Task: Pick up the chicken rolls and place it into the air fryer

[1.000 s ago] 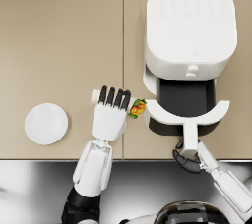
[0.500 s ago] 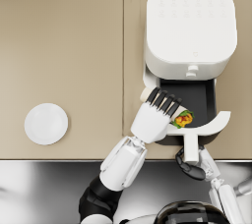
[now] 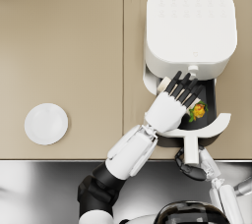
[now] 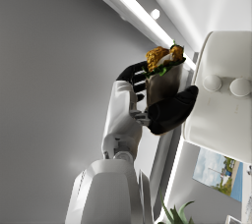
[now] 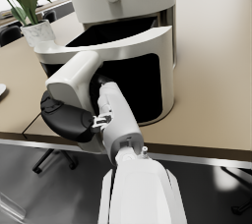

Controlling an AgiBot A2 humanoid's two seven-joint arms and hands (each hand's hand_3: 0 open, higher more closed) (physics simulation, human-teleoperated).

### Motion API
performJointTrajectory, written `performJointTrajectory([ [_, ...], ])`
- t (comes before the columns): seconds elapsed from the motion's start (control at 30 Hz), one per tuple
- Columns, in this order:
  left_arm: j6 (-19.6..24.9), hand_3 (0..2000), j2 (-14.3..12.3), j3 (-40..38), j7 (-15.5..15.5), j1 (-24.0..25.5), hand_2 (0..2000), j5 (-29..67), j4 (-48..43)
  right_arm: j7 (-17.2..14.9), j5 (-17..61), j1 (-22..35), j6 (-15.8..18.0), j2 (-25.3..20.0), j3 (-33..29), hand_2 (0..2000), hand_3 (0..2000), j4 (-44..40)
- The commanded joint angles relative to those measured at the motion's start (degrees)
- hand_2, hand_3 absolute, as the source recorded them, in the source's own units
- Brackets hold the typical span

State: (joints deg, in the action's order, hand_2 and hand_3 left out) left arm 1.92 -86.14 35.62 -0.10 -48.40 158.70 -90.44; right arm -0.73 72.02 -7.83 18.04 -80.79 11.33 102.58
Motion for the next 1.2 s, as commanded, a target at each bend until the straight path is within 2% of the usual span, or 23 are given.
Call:
performJointTrajectory([
  [0.03,-0.3,367,1.5,-2.4,0.0,2.0,0,0.0,-3.0,0.2,0.0,0.0,0.0,0.0,0.0,2000,2000,0.0],
  [0.07,-0.2,40,2.6,-3.6,0.0,3.6,0,0.0,-4.8,0.1,0.0,0.0,0.1,0.0,0.0,2000,2000,0.0],
  [0.1,-0.2,0,3.8,-4.9,0.0,5.4,0,0.0,-6.8,0.2,0.0,0.0,0.3,0.0,0.0,2000,2000,0.0],
  [0.2,-1.2,0,10.7,-10.3,0.1,12.7,0,0.0,-15.9,0.3,0.0,0.0,1.1,0.0,-0.1,2000,2000,0.0],
  [0.27,-1.5,0,14.1,-15.3,0.1,16.9,0,0.0,-21.1,0.4,0.0,0.0,1.1,0.1,-0.1,2000,2000,0.0],
  [0.33,-1.7,0,15.8,-20.3,0.1,19.8,0,0.0,-24.0,0.4,0.0,-0.1,1.6,0.1,-0.2,2000,2000,-0.1],
  [0.5,-1.9,0,16.3,-31.5,0.1,23.9,0,0.0,-27.0,0.3,0.0,0.0,2.6,0.1,-0.3,2000,2000,-0.1],
  [0.77,-1.9,0,16.3,-37.0,0.1,28.3,0,0.0,-28.9,0.3,0.0,0.0,3.2,0.1,-0.4,2000,2000,0.0],
  [0.8,-1.9,0,16.3,-37.4,0.1,28.7,0,0.0,-29.1,0.2,0.0,3.0,3.2,-6.8,29.6,2000,2000,6.4],
  [0.83,-1.9,0,16.2,-37.5,0.1,28.9,0,0.0,-29.3,0.1,0.2,3.4,5.2,-7.9,27.8,2000,2000,6.7],
  [0.87,-1.9,0,16.2,-36.3,0.1,28.6,0,0.0,-28.4,0.0,0.3,0.5,5.2,-1.1,-1.3,2000,2000,-0.5],
  [1.1,-1.9,0,16.2,-37.3,0.1,29.5,0,0.0,-29.1,-0.2,0.8,1.2,7.8,-3.5,-3.0,2000,2000,-2.0],
  [1.17,-1.9,0,16.1,-37.4,0.1,29.6,0,0.0,-29.1,-0.3,0.8,1.2,10.0,-3.7,-3.5,2000,2000,-2.0],
  [1.2,-1.9,0,15.9,-41.9,0.1,31.0,0,0.0,-29.4,-0.4,0.8,1.1,10.4,-3.7,-3.6,2000,2000,-1.9],
])
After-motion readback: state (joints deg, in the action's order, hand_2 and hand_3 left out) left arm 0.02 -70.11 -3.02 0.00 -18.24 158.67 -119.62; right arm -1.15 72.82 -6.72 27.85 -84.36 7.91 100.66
